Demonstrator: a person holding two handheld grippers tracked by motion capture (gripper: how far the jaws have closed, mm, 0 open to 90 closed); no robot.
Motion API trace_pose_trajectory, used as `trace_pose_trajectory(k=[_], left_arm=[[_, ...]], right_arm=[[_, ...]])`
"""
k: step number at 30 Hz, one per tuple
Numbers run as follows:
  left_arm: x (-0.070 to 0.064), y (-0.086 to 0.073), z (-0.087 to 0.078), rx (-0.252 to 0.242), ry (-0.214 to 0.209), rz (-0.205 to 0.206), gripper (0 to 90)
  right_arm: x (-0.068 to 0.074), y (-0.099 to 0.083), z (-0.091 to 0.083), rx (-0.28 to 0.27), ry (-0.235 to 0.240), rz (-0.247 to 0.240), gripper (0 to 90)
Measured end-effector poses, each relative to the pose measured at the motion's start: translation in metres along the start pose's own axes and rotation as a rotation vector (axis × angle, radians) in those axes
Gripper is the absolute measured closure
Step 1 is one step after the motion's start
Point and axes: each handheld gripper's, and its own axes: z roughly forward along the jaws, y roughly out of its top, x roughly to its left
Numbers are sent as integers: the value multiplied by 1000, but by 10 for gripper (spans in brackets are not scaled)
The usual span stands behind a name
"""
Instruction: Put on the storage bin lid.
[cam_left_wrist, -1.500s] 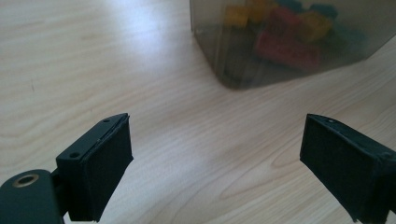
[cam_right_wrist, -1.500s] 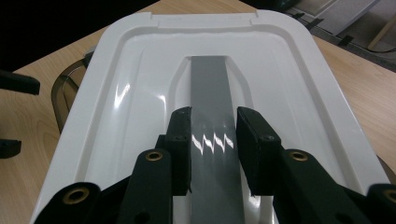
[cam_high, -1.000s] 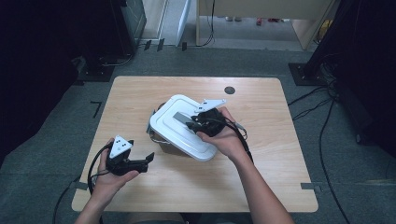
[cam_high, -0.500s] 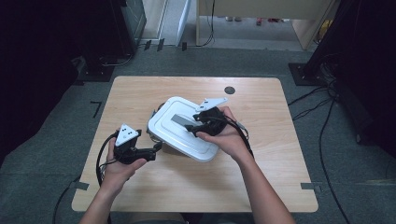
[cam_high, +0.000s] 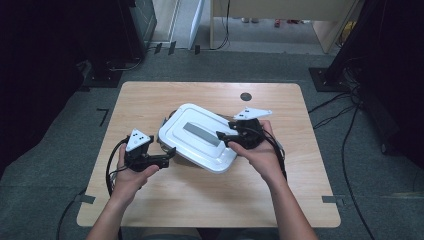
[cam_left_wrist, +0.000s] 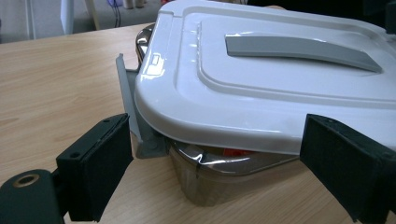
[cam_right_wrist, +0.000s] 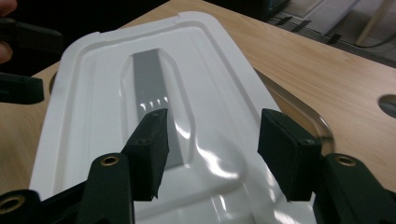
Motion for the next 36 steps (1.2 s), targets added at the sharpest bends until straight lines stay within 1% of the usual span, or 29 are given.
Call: trace_pose_trajectory(k=[3,4,6,10,12,13,17,18,20,22,24,28,32,34,36], left_arm=[[0,3,0,0,-6,0,91],[0,4,0,0,-8,0,91],[0,6,1,5,0,1,91],[1,10,4,7,2,-5,91],[1,12,5,9,2,-5,91],[2,12,6,11,4,-4,91],[5,14,8,16,8,-18,98],[5,15,9,17,14,-21,132],[6,16,11,20,14,-22,135],[5,16,13,24,9,-18,135],[4,17,14,28,-1,-14,135],[3,19,16,32,2,-11,134],[2,19,16,36,-6,-10,134],[1,19,15,40,-10,-6,134],[1,18,13,45,-15,0,135]], right_arm=[[-4,-11,-12,-5,-40,39,444],[-6,-15,-15,-8,-55,55,461],[-10,-25,-23,-11,-80,108,491],[-15,-39,-30,-17,-107,185,503],[-14,-44,-31,-15,-113,212,507],[-12,-46,-32,-13,-108,223,508],[-5,-51,-34,-14,-92,241,504],[-3,-51,-33,-11,-87,244,496],[1,-51,-30,-6,-88,256,471],[2,-50,-27,-10,-95,261,472],[3,-47,-25,-12,-113,258,482],[-2,-43,-21,-15,-128,275,512],[-10,-39,-17,-13,-130,288,516],[-15,-38,-16,-15,-144,299,515],[-18,-37,-16,-15,-145,304,515]])
